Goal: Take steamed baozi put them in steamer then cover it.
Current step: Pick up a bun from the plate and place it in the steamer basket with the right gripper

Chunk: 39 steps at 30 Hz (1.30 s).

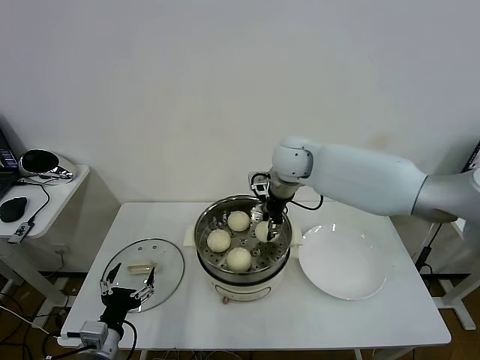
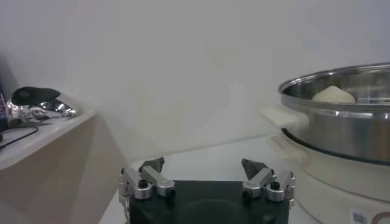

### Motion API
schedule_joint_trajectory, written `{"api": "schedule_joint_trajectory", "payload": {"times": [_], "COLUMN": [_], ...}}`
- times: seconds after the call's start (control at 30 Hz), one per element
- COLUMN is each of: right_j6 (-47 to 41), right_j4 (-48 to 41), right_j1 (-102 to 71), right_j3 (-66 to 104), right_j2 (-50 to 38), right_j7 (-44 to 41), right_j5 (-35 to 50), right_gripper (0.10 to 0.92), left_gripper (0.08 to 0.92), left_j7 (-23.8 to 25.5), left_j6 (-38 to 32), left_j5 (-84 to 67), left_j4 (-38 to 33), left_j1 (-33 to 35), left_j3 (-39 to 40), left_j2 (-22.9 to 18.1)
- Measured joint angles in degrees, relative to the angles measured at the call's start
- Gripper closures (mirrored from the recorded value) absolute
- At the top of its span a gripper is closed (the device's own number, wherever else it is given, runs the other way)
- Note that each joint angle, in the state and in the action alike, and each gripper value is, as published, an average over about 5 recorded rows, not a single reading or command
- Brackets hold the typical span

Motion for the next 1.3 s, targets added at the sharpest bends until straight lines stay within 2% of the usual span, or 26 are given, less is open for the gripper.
{"api": "schedule_joint_trajectory", "payload": {"times": [0.67, 0.77, 0.93, 1.03, 1.3], "right_j6": [-2.39, -2.44, -2.45, -2.42, -1.09], "right_j4": [-2.45, -2.33, -1.67, -0.88, 2.89], "right_j1": [-3.71, -3.79, -3.55, -3.13, -2.78], "right_j3": [1.27, 1.67, 2.5, 3.3, 8.98], "right_j2": [1.84, 1.61, 0.83, -0.18, -6.47], "right_j7": [2.48, 2.57, 2.4, 2.01, 2.13], "right_j5": [-3.02, -3.2, -3.35, -3.26, -1.91], "right_gripper": [0.469, 0.421, 0.279, 0.22, 0.203], "left_gripper": [0.177, 0.177, 0.177, 0.177, 0.177], "left_j7": [0.02, 0.04, 0.07, 0.12, -0.44], "left_j6": [-0.12, -0.12, -0.07, 0.07, 0.93], "left_j5": [-0.41, -0.39, -0.27, -0.2, -0.25], "left_j4": [0.6, 0.53, 0.39, 0.21, 0.3], "left_j1": [-0.18, -0.09, 0.07, 0.15, -0.27], "left_j3": [0.34, 0.45, 0.27, 0.07, -0.03], "left_j2": [-0.03, -0.09, -0.17, -0.1, 0.41]}}
